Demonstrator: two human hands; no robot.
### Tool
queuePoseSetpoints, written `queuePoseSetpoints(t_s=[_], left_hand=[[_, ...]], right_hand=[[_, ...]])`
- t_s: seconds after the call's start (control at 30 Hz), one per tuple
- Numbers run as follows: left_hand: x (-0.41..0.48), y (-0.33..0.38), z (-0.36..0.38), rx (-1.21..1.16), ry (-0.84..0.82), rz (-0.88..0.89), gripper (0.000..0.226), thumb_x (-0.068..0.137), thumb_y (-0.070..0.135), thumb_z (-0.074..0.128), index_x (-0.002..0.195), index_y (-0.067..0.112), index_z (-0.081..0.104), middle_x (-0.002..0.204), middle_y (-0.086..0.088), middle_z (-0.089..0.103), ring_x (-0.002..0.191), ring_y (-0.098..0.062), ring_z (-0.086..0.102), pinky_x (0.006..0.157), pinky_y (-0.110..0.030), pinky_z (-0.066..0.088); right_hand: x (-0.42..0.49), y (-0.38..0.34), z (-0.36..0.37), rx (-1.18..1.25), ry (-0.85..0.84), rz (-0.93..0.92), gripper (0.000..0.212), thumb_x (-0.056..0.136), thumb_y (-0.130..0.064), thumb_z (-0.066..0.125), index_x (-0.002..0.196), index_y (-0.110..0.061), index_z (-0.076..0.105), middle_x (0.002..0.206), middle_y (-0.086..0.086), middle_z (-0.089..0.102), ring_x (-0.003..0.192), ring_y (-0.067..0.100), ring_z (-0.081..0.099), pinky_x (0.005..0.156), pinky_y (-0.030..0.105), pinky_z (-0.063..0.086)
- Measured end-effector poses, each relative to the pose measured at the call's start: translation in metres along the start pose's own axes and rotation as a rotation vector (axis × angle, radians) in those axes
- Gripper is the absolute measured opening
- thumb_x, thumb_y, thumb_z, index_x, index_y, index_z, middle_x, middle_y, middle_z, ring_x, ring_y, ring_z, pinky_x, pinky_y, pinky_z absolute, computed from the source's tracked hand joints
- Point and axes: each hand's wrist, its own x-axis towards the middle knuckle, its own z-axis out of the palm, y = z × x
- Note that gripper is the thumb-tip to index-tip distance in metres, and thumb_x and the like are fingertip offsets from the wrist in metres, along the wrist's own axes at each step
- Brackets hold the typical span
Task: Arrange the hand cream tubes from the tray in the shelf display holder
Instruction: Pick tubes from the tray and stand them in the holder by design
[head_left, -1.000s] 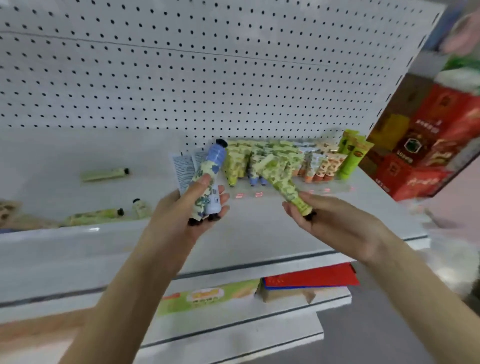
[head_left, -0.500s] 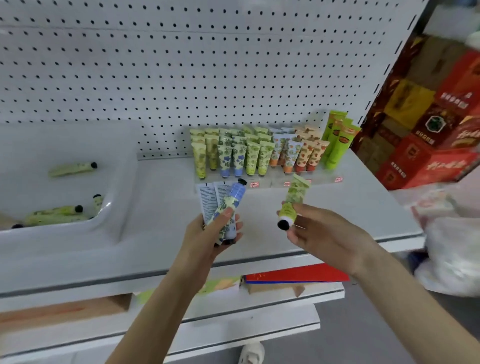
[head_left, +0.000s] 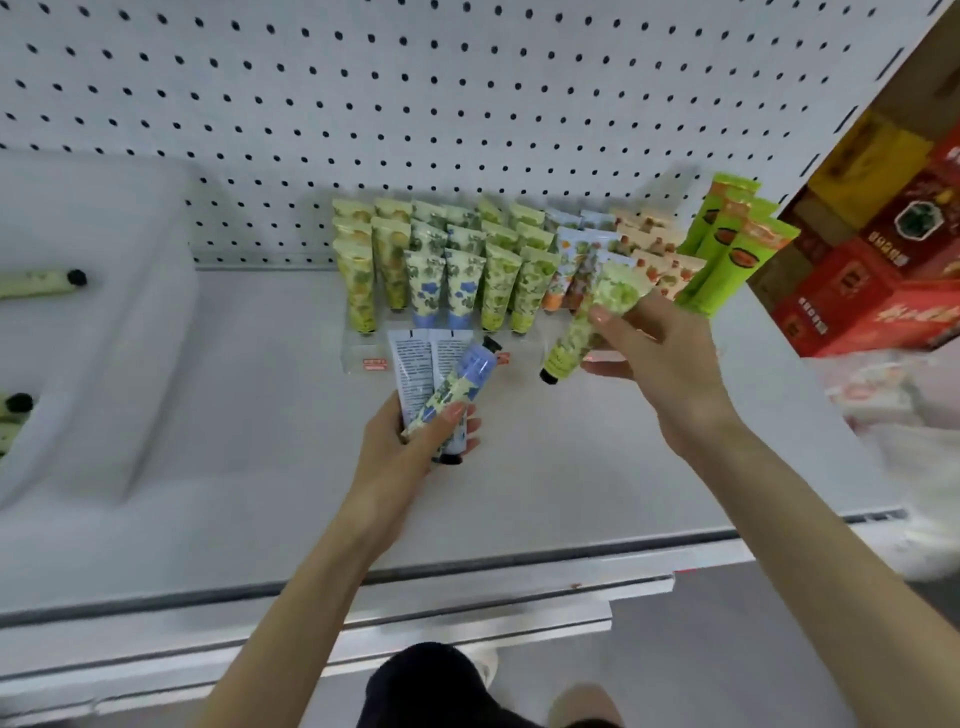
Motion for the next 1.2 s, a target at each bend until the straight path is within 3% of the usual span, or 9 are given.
queuePoseSetpoints(t_s=[0.1, 0.23, 0.37, 0.5, 0.67, 0.77, 1.0, 1.2], left_hand=[[0.001, -0.006, -0.001, -0.008, -0.012, 0.028, 0.041, 0.075, 0.027, 0.066, 0.115, 0.021, 0.060, 0.102, -0.008, 0.074, 0.093, -0.024, 0.072, 0.073, -0.029, 0.057], [0.003, -0.009, 0.000, -0.001, -0.007, 0.053, 0.042, 0.075, 0.026, 0.066, 0.116, 0.018, 0.059, 0.100, -0.008, 0.074, 0.092, -0.024, 0.072, 0.072, -0.028, 0.057], [0.004, -0.009, 0.000, -0.007, -0.004, 0.046, 0.043, 0.072, 0.026, 0.067, 0.114, 0.019, 0.060, 0.101, -0.010, 0.073, 0.092, -0.025, 0.072, 0.072, -0.029, 0.057], [0.006, -0.009, 0.000, 0.001, 0.003, 0.064, 0.041, 0.071, 0.027, 0.068, 0.111, 0.020, 0.060, 0.099, -0.008, 0.073, 0.090, -0.024, 0.072, 0.071, -0.028, 0.057], [0.006, -0.010, 0.001, -0.009, 0.014, 0.075, 0.038, 0.075, 0.023, 0.066, 0.112, 0.019, 0.059, 0.102, -0.010, 0.072, 0.089, -0.022, 0.072, 0.070, -0.027, 0.057], [0.006, -0.010, 0.000, 0.000, 0.001, 0.071, 0.036, 0.078, 0.019, 0.065, 0.114, 0.017, 0.059, 0.102, -0.008, 0.072, 0.088, -0.020, 0.073, 0.069, -0.026, 0.057], [0.007, -0.010, 0.000, -0.013, -0.001, 0.077, 0.043, 0.073, 0.025, 0.067, 0.114, 0.019, 0.058, 0.104, -0.009, 0.071, 0.089, -0.022, 0.072, 0.071, -0.028, 0.057], [0.007, -0.010, 0.000, -0.019, -0.011, 0.081, 0.042, 0.071, 0.028, 0.068, 0.112, 0.021, 0.060, 0.103, -0.009, 0.072, 0.089, -0.021, 0.072, 0.071, -0.028, 0.057]], right_hand=[[0.015, 0.007, 0.011, -0.047, 0.059, -0.117, 0.028, 0.083, -0.017, 0.072, 0.081, 0.001, 0.050, 0.076, 0.023, 0.057, 0.072, 0.029, 0.067, 0.065, 0.034, 0.060], [0.034, 0.019, 0.023, -0.178, 0.060, -0.246, 0.029, 0.081, -0.025, 0.074, 0.081, -0.013, 0.048, 0.066, 0.002, 0.056, 0.073, 0.029, 0.067, 0.072, 0.050, 0.056], [0.044, 0.030, 0.031, -0.298, 0.074, -0.330, 0.032, 0.081, -0.029, 0.074, 0.076, -0.013, 0.046, 0.068, 0.003, 0.059, 0.069, 0.021, 0.061, 0.063, 0.031, 0.048], [0.049, 0.039, 0.035, -0.390, 0.052, -0.363, 0.034, 0.081, -0.029, 0.074, 0.080, -0.006, 0.048, 0.064, 0.004, 0.056, 0.060, 0.019, 0.049, 0.058, 0.028, 0.039], [0.051, 0.044, 0.037, -0.429, 0.043, -0.359, 0.039, 0.081, -0.029, 0.074, 0.067, -0.019, 0.038, 0.059, -0.012, 0.046, 0.053, -0.008, 0.047, 0.050, 0.009, 0.033], [0.053, 0.042, 0.038, -0.466, 0.032, -0.345, 0.035, 0.080, -0.030, 0.074, 0.076, -0.007, 0.049, 0.064, -0.011, 0.052, 0.060, -0.004, 0.049, 0.054, 0.005, 0.035], [0.051, 0.039, 0.036, -0.509, -0.007, -0.351, 0.031, 0.079, -0.027, 0.075, 0.076, -0.010, 0.049, 0.067, -0.012, 0.053, 0.064, -0.006, 0.052, 0.056, 0.005, 0.037], [0.050, 0.038, 0.036, -0.512, -0.017, -0.360, 0.028, 0.079, -0.026, 0.075, 0.078, -0.009, 0.053, 0.071, -0.005, 0.058, 0.070, 0.010, 0.058, 0.062, 0.012, 0.043]])
